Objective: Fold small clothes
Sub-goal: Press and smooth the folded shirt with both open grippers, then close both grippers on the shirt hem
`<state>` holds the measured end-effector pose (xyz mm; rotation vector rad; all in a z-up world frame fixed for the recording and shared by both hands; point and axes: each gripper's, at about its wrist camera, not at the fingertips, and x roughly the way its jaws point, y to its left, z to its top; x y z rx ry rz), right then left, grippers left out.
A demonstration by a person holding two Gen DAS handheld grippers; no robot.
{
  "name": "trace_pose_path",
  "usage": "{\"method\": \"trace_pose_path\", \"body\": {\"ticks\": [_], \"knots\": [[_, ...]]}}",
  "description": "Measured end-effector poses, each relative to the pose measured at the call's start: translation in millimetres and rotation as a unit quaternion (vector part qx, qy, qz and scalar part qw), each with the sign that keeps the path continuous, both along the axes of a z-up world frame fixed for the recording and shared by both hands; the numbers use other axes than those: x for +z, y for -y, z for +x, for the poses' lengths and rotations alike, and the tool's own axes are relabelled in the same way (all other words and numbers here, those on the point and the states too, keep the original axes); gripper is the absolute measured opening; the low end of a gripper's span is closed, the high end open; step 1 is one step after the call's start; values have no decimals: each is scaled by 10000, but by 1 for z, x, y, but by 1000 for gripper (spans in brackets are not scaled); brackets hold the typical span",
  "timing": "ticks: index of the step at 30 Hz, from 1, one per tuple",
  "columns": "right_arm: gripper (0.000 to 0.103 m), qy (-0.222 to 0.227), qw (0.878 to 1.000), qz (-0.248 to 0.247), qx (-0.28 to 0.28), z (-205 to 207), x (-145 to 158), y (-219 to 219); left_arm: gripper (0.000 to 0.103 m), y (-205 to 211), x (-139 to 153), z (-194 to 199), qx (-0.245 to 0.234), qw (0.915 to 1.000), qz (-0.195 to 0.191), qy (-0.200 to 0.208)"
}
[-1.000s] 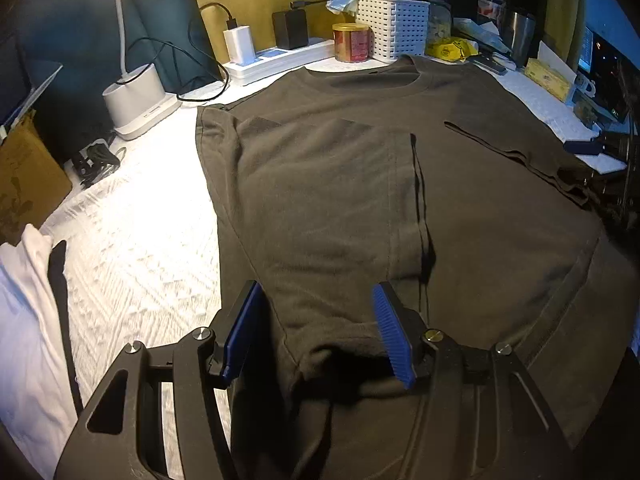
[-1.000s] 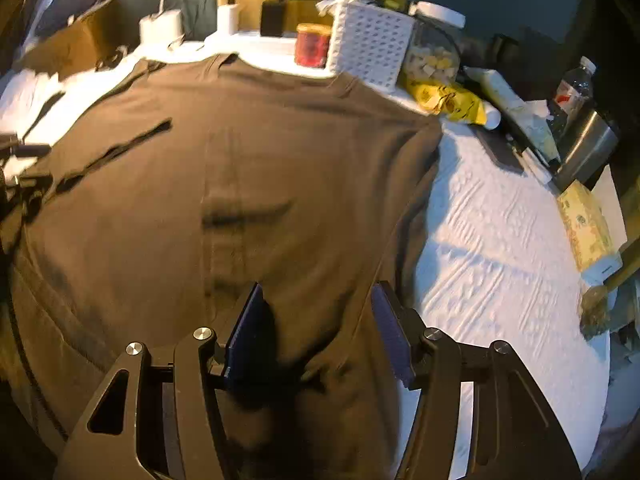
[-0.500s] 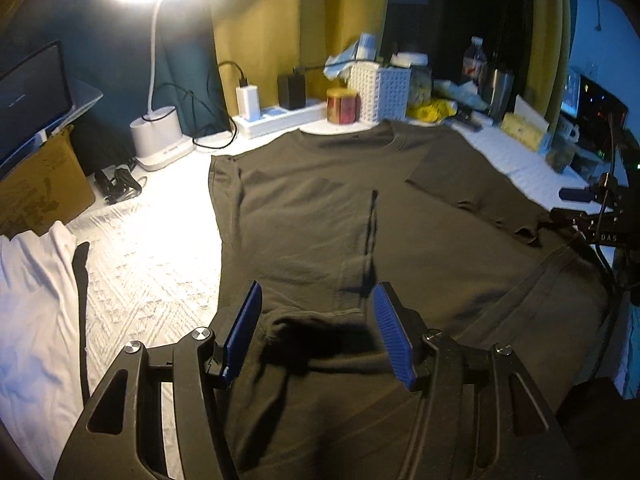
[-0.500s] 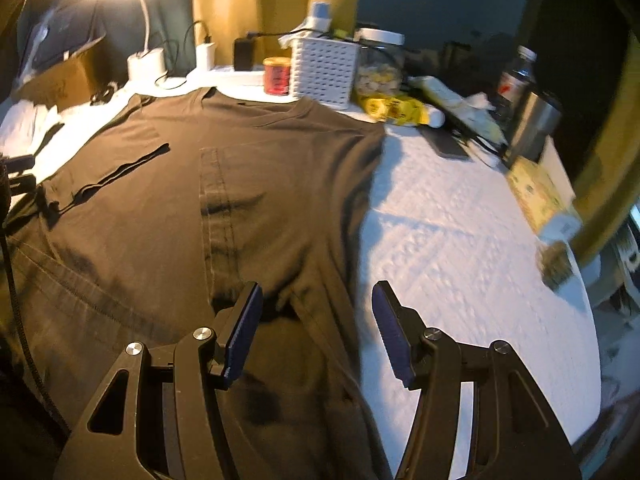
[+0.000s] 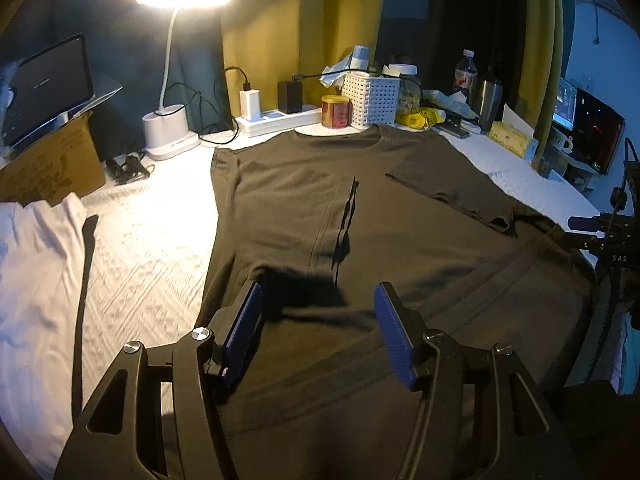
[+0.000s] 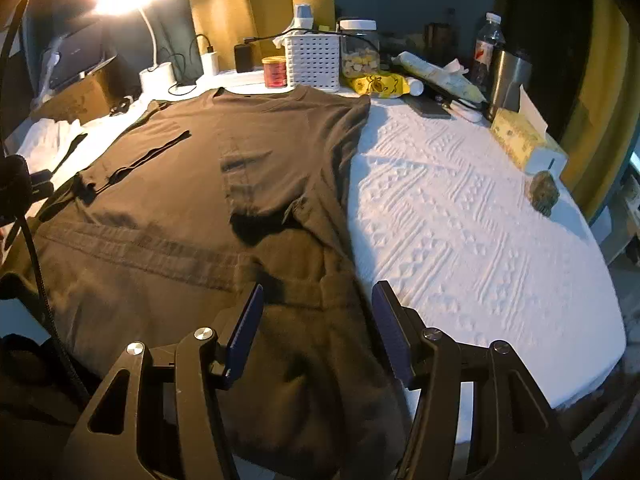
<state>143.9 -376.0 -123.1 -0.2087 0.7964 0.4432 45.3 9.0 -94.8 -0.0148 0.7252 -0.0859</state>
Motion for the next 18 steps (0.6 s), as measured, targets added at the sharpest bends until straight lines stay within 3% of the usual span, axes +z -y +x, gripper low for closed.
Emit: {"method": "trace_pose_path", "body": {"ticks": [7, 15, 17, 18], "knots": [[60, -137, 9999, 33, 31, 2, -16, 4, 59, -19, -8, -23, 335, 9993, 61, -165], [60, -202, 9998, 42, 77, 9, -26, -2, 59, -62, -16, -51, 1183, 9928, 41, -197], [54, -185, 9998, 48, 76, 9, -28, -3, 59, -71, -22, -56, 1316, 9908, 25, -317], [45, -172, 9998, 61, 85, 8, -27, -2, 59, -74, -25, -57, 1363, 9899, 23, -376]]}}
